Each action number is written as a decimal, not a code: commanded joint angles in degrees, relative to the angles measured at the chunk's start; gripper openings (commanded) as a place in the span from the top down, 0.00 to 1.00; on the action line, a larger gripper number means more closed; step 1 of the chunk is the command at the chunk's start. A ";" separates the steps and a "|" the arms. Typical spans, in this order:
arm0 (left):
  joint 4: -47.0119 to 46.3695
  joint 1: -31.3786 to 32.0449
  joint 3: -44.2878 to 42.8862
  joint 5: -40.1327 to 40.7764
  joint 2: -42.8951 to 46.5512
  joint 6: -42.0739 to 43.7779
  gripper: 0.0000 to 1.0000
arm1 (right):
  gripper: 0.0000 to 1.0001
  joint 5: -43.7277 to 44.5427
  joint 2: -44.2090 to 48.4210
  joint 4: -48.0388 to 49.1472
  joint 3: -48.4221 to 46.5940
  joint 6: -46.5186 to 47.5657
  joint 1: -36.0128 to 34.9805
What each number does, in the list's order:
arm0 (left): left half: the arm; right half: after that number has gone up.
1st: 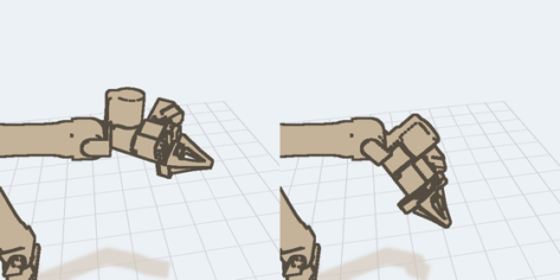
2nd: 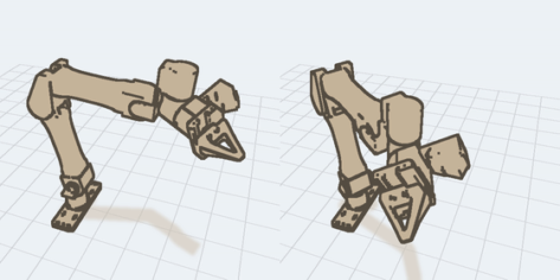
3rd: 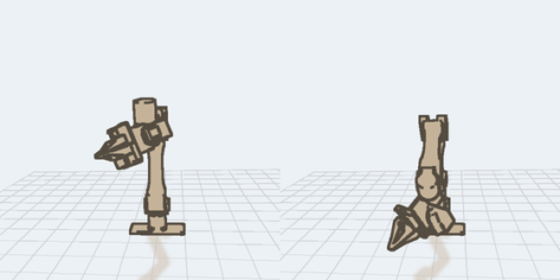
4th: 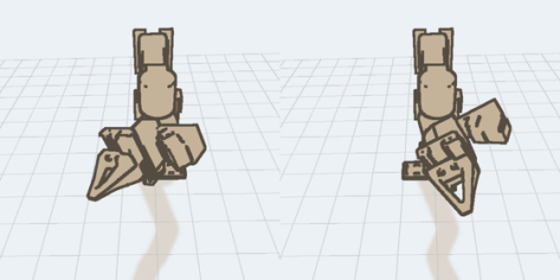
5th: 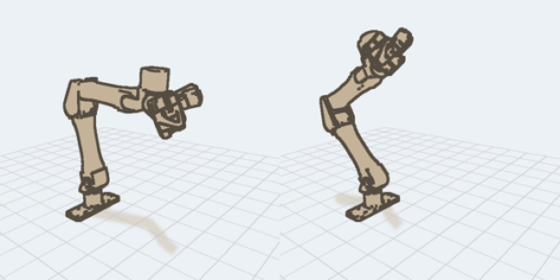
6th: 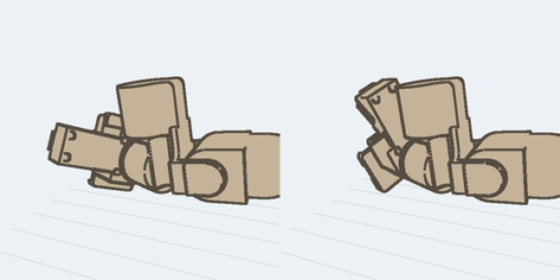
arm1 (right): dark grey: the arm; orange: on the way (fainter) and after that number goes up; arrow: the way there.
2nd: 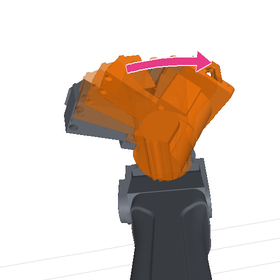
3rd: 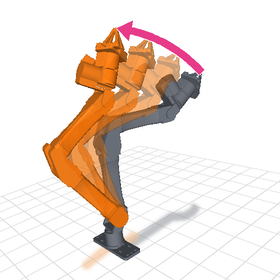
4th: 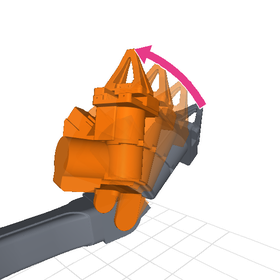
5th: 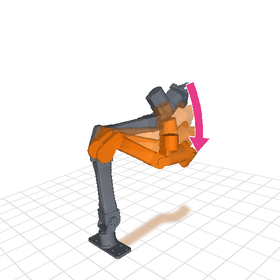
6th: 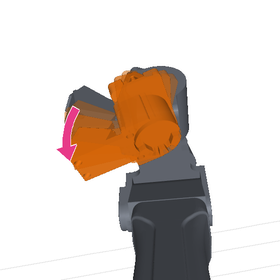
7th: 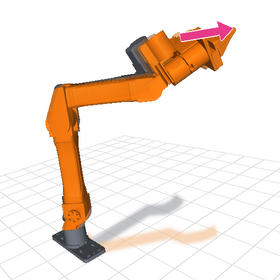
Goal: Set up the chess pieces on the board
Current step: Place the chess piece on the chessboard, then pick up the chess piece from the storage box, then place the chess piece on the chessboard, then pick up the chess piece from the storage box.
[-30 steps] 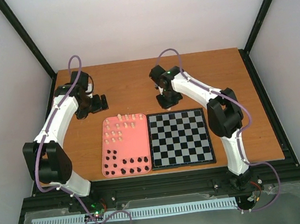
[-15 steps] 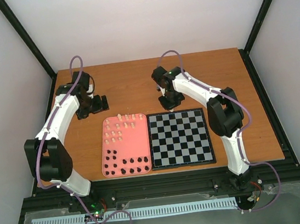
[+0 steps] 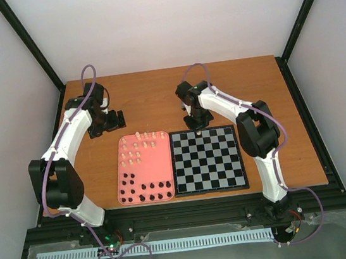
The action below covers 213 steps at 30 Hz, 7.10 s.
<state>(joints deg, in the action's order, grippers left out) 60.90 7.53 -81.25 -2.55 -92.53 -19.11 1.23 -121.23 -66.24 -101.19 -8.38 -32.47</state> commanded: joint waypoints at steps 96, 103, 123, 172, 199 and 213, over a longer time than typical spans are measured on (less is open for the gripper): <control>-1.54 -8.58 2.11 -4.53 1.17 -6.21 0.00 | 0.62 -12.03 -19.81 3.84 -25.88 -2.26 -10.58; -1.66 -8.58 2.20 -4.83 1.04 -6.25 0.00 | 0.66 -11.01 -20.36 3.34 -26.08 -2.30 -10.60; -1.80 -8.64 2.16 -5.49 0.81 -6.10 0.00 | 0.88 -10.40 -19.25 1.67 -27.79 -1.47 -10.60; -1.88 -8.58 1.99 -6.24 0.44 -6.09 0.00 | 0.91 4.25 14.17 16.37 24.46 -7.15 15.15; -2.11 -8.59 2.23 -6.37 0.67 -5.94 0.00 | 0.44 2.33 16.81 13.99 21.02 -6.91 15.60; -1.80 -8.60 1.48 -6.35 0.46 -6.24 0.00 | 0.42 -6.35 -0.43 7.16 -13.52 -2.94 -0.39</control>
<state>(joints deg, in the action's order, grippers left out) 59.55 -1.21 -78.74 -8.82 -92.03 -24.73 0.51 -113.21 -56.10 -108.01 -13.52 -26.48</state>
